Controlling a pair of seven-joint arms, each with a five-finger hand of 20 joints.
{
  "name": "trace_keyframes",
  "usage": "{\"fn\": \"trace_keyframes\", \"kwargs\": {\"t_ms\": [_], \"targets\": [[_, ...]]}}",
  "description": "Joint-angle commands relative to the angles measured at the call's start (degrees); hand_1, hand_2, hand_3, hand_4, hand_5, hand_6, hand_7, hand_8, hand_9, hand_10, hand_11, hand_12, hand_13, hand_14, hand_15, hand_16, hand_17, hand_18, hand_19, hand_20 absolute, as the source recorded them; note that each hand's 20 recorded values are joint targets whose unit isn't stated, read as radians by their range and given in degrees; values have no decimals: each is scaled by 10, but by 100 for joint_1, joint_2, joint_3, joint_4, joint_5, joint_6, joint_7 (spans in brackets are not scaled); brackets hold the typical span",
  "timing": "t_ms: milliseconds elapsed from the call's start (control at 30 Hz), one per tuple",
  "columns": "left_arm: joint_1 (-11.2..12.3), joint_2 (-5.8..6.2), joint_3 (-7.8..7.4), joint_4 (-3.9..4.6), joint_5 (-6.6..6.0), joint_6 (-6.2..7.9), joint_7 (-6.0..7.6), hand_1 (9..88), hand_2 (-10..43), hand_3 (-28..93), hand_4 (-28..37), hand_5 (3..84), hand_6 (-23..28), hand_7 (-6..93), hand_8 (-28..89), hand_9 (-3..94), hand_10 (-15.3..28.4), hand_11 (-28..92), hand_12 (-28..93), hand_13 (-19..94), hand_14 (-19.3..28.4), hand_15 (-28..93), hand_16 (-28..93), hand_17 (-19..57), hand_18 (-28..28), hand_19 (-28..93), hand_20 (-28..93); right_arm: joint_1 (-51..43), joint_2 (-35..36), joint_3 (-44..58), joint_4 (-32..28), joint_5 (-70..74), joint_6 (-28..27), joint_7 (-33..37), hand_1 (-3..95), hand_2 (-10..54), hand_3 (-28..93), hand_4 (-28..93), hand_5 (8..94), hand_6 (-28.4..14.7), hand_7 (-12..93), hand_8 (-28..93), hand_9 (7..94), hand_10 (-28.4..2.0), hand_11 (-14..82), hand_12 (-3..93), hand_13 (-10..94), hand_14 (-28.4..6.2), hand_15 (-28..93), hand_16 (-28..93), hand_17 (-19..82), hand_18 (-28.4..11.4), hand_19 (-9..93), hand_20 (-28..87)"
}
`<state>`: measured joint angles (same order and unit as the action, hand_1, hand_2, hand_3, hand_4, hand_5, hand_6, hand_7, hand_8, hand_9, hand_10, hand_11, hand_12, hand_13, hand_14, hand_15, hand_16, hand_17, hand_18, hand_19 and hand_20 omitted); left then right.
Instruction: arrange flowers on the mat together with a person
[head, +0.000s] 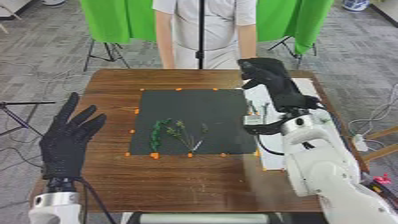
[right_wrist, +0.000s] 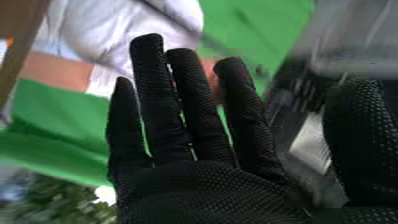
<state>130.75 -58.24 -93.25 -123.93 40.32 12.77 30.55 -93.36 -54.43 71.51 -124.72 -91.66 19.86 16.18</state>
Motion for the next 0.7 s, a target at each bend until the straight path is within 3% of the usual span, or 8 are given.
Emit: {"fn": "trace_keyframes", "kwargs": {"t_ms": [33,133,200,300,367,433,600,700], "targets": [[-82,-425,32,234,235,-331,-61,160,84,713,-282,284,8,104,-95,358,153,175,108,294,235,395,-58,-21,269,686,-120,-1118,-258,674,253,4146,-507,-1366,175,84,705,-266,477,-33,140,-127,494,-189,137,145,411,-201,409,105,63,-219,451,149],[-77,-474,64,295,254,-308,-60,153,85,711,-282,278,4,108,-96,359,150,169,110,302,232,390,-57,-19,270,691,-108,-1298,-319,693,303,4329,-335,-1528,164,89,700,-272,446,-26,127,-122,466,-183,113,145,387,-204,366,113,59,-221,438,158],[-122,-563,99,332,477,-200,-127,152,86,709,-283,277,4,110,-97,358,149,167,112,304,231,387,-55,-19,270,690,-101,-1500,-364,738,257,4480,-118,-1633,160,91,699,-274,436,-26,124,-120,455,-182,106,145,377,-204,354,115,58,-220,435,160],[-87,-649,66,304,549,-274,-245,151,87,708,-283,276,4,111,-99,354,150,166,114,307,230,389,-54,-19,269,688,-94,-1636,-483,795,252,4302,-71,-1546,153,93,699,-277,419,-26,120,-118,445,-182,105,147,365,-205,347,121,57,-219,434,164],[-56,-698,-1,235,603,-296,-459,147,90,717,-283,276,6,111,-99,352,151,167,115,307,230,388,-53,-18,269,686,-89,-1734,-521,858,229,4259,-154,-1537,149,95,700,-279,416,-26,120,-116,444,-181,106,147,364,-205,343,126,56,-218,437,169],[-96,-758,-55,245,886,-377,-563,167,101,743,-282,293,25,111,-98,356,158,175,118,308,231,386,-53,-17,268,684,-84,-1824,-562,920,208,4260,-166,-1562,148,97,698,-280,414,-26,120,-116,442,-181,106,147,364,-205,342,130,55,-217,439,172],[-177,-650,8,197,822,-328,-421,182,103,747,-282,305,34,108,-95,363,165,187,118,303,233,389,-53,-15,266,684,-79,-1870,-596,1008,216,4169,-251,-1624,146,100,695,-280,410,-26,118,-115,437,-181,104,147,364,-205,341,135,54,-217,440,176],[-246,-626,21,236,710,-358,-396,180,100,740,-282,303,33,108,-94,360,164,187,115,303,232,390,-52,-15,266,681,-78,-1870,-582,1024,230,4042,-250,-1585,144,100,695,-278,408,-25,118,-115,437,-180,104,147,363,-205,340,136,52,-218,440,177]]}}
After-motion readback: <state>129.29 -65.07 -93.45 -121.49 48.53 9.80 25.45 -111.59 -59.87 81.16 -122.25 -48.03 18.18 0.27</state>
